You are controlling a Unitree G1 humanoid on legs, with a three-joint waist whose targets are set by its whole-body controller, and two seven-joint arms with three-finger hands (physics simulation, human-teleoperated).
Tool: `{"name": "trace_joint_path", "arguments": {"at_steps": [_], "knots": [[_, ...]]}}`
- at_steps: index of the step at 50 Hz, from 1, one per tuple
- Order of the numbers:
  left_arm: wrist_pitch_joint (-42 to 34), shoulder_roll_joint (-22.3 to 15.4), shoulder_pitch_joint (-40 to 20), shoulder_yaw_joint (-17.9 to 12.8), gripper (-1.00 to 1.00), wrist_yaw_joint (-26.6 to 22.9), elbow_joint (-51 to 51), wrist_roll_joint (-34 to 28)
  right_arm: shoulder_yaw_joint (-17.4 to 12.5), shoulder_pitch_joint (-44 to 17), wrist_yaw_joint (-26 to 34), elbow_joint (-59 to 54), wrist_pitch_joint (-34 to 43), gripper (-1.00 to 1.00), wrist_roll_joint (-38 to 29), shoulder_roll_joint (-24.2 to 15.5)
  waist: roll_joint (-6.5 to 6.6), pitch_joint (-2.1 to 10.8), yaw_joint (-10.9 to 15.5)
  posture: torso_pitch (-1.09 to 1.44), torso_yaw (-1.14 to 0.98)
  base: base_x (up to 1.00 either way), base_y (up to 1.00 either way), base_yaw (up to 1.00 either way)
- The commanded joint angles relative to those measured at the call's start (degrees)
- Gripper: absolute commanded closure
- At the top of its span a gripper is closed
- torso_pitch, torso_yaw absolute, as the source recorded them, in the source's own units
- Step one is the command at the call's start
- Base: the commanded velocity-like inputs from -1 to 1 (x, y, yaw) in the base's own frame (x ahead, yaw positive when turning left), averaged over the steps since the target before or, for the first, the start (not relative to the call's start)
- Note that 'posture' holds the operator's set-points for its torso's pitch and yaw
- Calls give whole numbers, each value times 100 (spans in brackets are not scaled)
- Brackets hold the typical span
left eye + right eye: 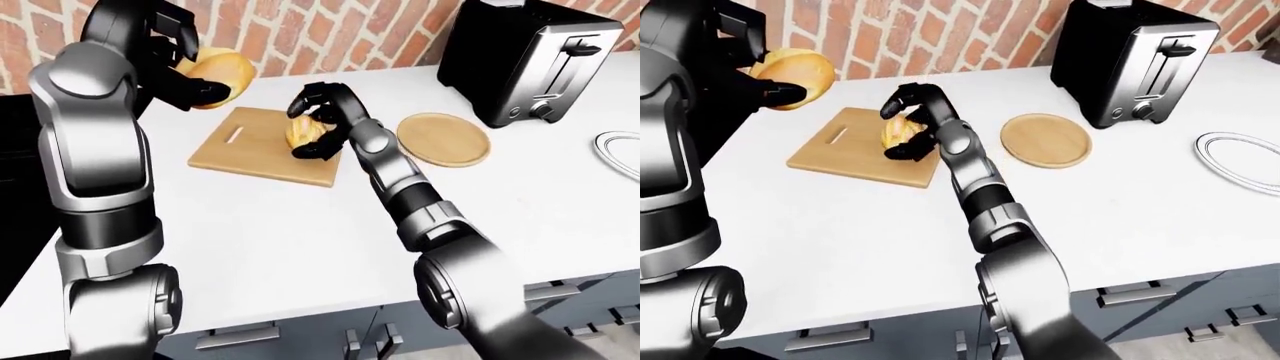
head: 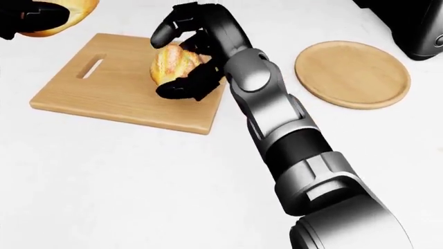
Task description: Place all breads on the cutting board.
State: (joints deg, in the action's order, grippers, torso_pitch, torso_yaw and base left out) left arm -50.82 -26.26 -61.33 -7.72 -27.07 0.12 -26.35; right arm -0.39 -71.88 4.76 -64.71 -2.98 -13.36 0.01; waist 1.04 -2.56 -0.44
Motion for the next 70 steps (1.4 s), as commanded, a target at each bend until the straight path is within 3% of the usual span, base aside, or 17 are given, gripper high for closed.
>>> {"name": "trace_joint_path", "arguments": {"at_steps": [1,7,8,10,11,12,19,26,36,51,70], "knots": [[129,-70,-198,-54,100,60,-149,-28,-34,-213,-42,239,-200,15,13,-37,36,188,-3,0,0,0,0,0],[130,-76,-211,-53,100,56,-139,-24,-46,-217,-9,215,-217,-18,7,-49,37,195,-1,0,0,0,0,0],[130,-78,-224,-51,100,56,-129,-24,-50,-230,23,275,-169,-44,15,-54,37,197,-1,0,0,0,0,0],[125,-79,-238,-48,100,54,-126,-24,-41,-219,58,357,-125,-68,13,-60,35,195,0,0,0,0,0,0],[125,-79,-247,-43,100,53,-122,-26,-39,-221,83,406,-89,-92,13,-68,34,194,0,0,0,0,0,0],[118,-81,-261,-40,100,50,-118,-29,-44,-220,94,440,-74,-100,19,-79,33,192,0,0,0,0,0,0],[109,-75,-307,-20,100,40,-86,-54,-79,-137,169,679,17,-100,98,-148,24,189,2,0,0,0,0,0],[314,31,-303,21,100,177,190,-61,-90,21,403,1643,580,-100,192,-364,3,185,19,0,0,0,0,0],[1021,290,-421,175,100,577,1359,-135,-74,312,580,2790,1224,-100,240,-464,-38,197,30,0,0,0,0,0],[2836,477,-1200,270,100,1722,4578,-104,-58,362,523,2607,1084,-100,242,-419,-44,262,21,0,0,0,0,0],[3301,603,-1169,343,100,2291,5515,-94,-46,385,549,2568,1004,-100,245,-388,-14,291,-4,0,0,0,0,0]]}}
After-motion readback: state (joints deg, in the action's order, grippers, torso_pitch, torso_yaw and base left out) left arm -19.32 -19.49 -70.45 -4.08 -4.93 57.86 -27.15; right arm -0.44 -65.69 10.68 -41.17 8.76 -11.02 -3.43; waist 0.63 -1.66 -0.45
